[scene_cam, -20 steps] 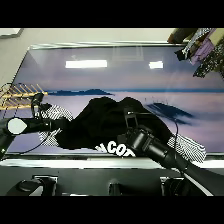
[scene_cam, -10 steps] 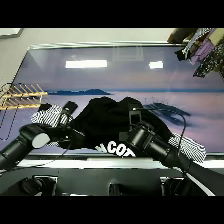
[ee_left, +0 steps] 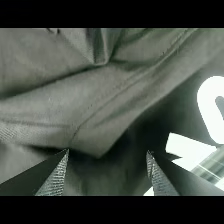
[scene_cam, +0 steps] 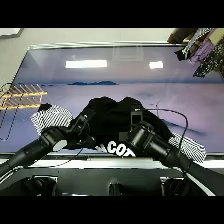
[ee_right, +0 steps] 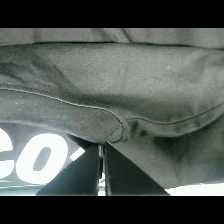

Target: Fold the clothes and pants, and hang the long-sleeved shirts on hangers.

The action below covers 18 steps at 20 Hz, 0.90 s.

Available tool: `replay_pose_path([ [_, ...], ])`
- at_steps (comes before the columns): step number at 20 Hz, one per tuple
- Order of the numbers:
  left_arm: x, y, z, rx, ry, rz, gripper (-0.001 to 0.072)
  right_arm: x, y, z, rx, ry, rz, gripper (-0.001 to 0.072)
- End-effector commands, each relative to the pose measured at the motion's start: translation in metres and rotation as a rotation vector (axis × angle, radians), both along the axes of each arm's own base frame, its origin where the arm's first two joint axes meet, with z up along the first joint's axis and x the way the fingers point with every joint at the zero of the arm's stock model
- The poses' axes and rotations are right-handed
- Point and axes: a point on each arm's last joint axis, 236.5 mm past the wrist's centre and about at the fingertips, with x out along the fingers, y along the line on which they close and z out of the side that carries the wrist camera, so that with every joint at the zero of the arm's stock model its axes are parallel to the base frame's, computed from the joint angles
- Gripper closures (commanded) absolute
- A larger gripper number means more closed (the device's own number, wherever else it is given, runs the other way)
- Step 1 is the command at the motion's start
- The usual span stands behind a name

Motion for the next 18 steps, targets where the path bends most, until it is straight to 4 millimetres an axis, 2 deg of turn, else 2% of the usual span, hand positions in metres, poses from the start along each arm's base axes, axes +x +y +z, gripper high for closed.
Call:
replay_pose_path([
  [1, 0.005, -0.004, -0.011, 0.014, -0.010, -0.015, 0.0150, -0.001, 0.001, 0.000, 0.007, 0.006, -0.012, 0.0683],
  [4, 0.013, 0.004, -0.026, 0.078, -0.024, -0.015, 0.0153, -0.002, 0.001, 0.000, 0.011, 0.007, -0.022, 0.0683],
  [5, 0.019, 0.005, -0.027, 0.078, -0.036, 0.010, 0.0205, -0.003, 0.000, -0.001, 0.007, 0.012, -0.024, 0.0683],
  [6, 0.024, 0.005, -0.026, 0.066, -0.048, 0.038, 0.0317, -0.005, -0.003, -0.001, -0.003, 0.021, -0.029, 0.0683],
  [7, 0.027, 0.004, -0.024, 0.050, -0.050, 0.060, 0.0549, -0.008, -0.005, -0.002, -0.012, 0.032, -0.034, 0.0683],
  [8, 0.027, 0.004, -0.024, 0.045, -0.048, 0.069, 0.0685, -0.011, -0.007, -0.001, -0.015, 0.043, -0.039, 0.0684],
  [11, 0.022, 0.009, -0.020, 0.056, 0.002, 0.123, 0.0687, -0.015, -0.004, 0.004, 0.024, 0.047, -0.071, 0.0684],
  [13, 0.013, 0.017, -0.006, 0.111, 0.061, 0.132, 0.0688, -0.023, 0.001, 0.013, 0.081, 0.058, -0.097, 0.0684],
  [14, 0.006, 0.018, 0.007, 0.118, 0.092, 0.124, 0.0688, -0.030, 0.001, 0.018, 0.101, 0.074, -0.103, 0.0684],
  [16, -0.020, 0.006, 0.038, 0.076, 0.177, 0.047, 0.0688, -0.050, -0.008, 0.030, 0.114, 0.121, -0.119, 0.0684],
  [18, -0.060, -0.008, 0.061, 0.004, 0.326, 0.007, 0.0688, -0.069, -0.021, 0.050, 0.123, 0.154, -0.129, 0.0684],
])
